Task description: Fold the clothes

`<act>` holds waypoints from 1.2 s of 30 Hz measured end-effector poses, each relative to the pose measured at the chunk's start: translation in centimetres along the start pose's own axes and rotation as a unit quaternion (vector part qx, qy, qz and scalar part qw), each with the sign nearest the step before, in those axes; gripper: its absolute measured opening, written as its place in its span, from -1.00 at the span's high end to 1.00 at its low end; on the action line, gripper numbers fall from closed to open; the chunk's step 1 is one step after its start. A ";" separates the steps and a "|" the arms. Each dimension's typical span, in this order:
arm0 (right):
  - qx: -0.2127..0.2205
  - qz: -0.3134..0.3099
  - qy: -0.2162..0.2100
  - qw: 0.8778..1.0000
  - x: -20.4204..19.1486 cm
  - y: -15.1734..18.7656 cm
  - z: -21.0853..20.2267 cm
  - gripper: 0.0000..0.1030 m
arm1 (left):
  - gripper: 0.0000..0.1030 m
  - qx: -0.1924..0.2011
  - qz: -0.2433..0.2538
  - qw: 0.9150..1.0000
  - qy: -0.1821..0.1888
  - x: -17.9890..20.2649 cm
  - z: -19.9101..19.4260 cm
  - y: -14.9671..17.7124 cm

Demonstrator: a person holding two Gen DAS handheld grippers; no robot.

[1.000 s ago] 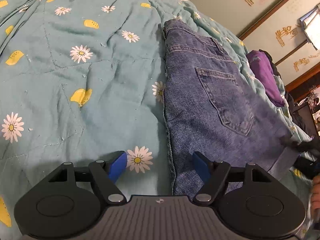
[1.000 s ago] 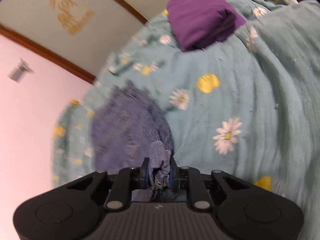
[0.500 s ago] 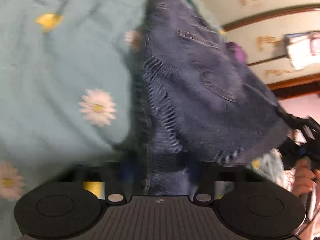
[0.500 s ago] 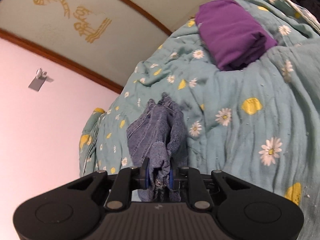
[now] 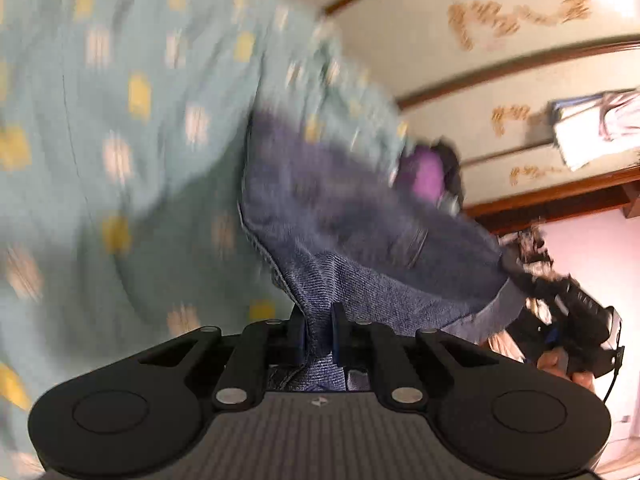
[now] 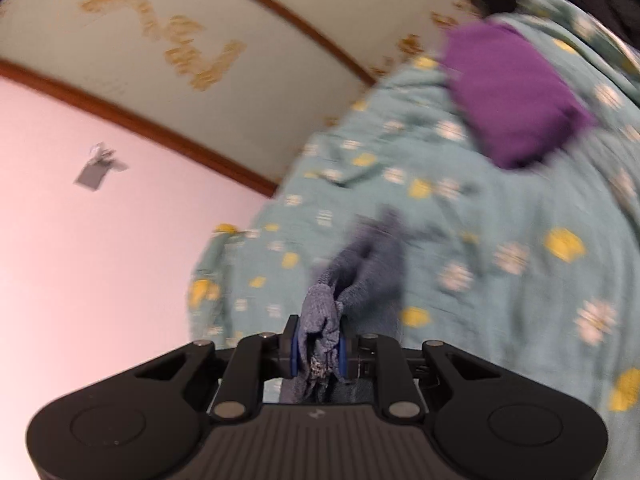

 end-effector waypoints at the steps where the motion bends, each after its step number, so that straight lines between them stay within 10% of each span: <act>1: 0.000 -0.008 -0.008 1.000 -2.1 -0.9 0.1 0.68 | 0.79 0.012 0.003 1.000 -0.003 1.1 -1.8 -1.7; 9: 0.007 0.013 -0.038 0.999 -12.9 -8.3 2.6 0.68 | 0.79 0.087 -0.004 0.996 -0.027 8.3 -10.2 -15.8; 15: 0.039 -0.029 -0.081 0.996 -18.6 -11.2 4.2 0.68 | 0.79 0.134 0.012 0.990 -0.035 9.9 -14.2 -19.5; 21: 0.021 -0.090 -0.054 0.994 -15.8 -6.7 5.2 0.68 | 0.79 0.093 0.030 0.993 -0.059 3.5 -11.7 -12.2; 31: -0.139 -0.075 0.119 0.980 7.6 13.2 14.1 0.68 | 0.71 -0.079 -0.070 0.980 -0.168 -17.5 1.4 6.7; 36: -0.126 -0.111 0.122 0.978 7.9 13.6 13.0 0.58 | 0.04 -0.049 -0.005 0.976 -0.214 -16.4 -1.8 6.5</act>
Point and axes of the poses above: each gripper's, at about its wrist camera, not at the fingertips, and z roughly the way its jaws point, x to its right, y to its underside, the point moved 5 cm from there along z, roughly the way its jaws point, and after that the axes turned 3 degrees about y, right-handed, at the moved point
